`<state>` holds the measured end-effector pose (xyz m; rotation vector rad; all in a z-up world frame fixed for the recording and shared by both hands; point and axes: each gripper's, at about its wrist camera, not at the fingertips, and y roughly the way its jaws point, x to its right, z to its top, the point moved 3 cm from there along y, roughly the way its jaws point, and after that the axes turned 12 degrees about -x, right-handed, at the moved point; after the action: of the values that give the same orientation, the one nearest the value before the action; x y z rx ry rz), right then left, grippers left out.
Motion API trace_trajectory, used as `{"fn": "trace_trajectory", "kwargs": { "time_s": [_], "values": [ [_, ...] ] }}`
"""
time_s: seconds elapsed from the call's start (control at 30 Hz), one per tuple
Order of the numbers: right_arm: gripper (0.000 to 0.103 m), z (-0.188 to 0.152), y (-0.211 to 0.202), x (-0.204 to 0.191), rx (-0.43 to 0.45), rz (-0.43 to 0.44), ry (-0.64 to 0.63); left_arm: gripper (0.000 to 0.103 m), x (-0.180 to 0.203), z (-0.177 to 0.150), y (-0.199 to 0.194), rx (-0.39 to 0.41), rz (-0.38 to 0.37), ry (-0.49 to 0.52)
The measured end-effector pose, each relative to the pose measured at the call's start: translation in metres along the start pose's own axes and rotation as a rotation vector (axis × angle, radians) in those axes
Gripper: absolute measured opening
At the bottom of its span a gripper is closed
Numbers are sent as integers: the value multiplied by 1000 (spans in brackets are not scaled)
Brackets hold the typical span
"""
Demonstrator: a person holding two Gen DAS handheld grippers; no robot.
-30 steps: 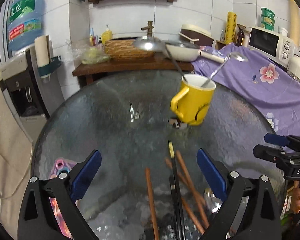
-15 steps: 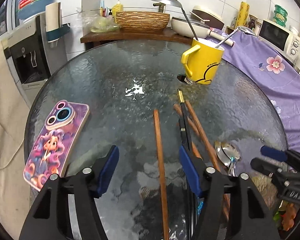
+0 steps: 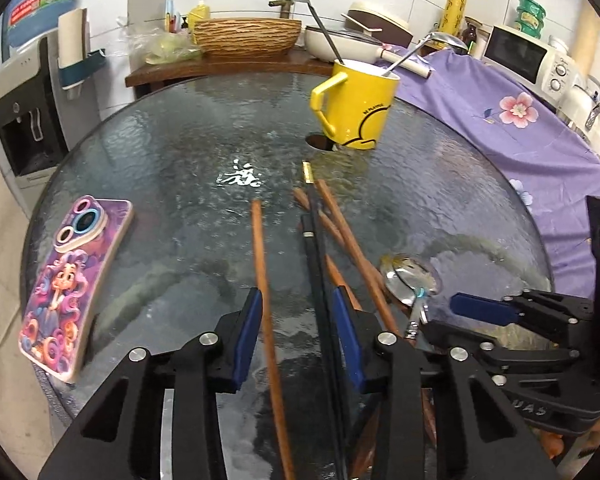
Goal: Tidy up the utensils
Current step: 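Withdraw both grippers from the mug back toward the utensil pile, then grasp a steel spoon handle with the left gripper while the right grasps another spoon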
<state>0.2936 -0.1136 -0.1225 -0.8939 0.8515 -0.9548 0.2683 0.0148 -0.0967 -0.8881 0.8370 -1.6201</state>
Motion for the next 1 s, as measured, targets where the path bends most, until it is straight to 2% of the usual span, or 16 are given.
{"fn": "trace_trajectory", "kwargs": {
  "time_s": [0.17, 0.3, 0.5, 0.7, 0.8, 0.9, 1.0],
  "values": [
    [39, 7, 3, -4, -11, 18, 0, 33, 2, 2, 2, -1, -2, 2],
    [31, 14, 7, -5, -20, 21, 8, 28, 4, 4, 3, -3, -12, 6],
    [30, 22, 11, -3, -31, 53, 44, 25, 7, 8, 6, -9, -33, 6],
    [30, 26, 12, -8, -41, -6, 24, 25, 10, 11, 8, -14, -42, 20],
    [21, 25, 13, -9, -39, -30, 14, 25, 16, 13, 6, -14, -47, 47],
    [15, 23, 12, -2, -42, 34, 45, 25, 24, 13, 4, -14, -57, 89],
    [11, 20, 10, 4, -36, 63, 56, 25, 31, 13, 8, -31, -58, 120]
  ]
}}
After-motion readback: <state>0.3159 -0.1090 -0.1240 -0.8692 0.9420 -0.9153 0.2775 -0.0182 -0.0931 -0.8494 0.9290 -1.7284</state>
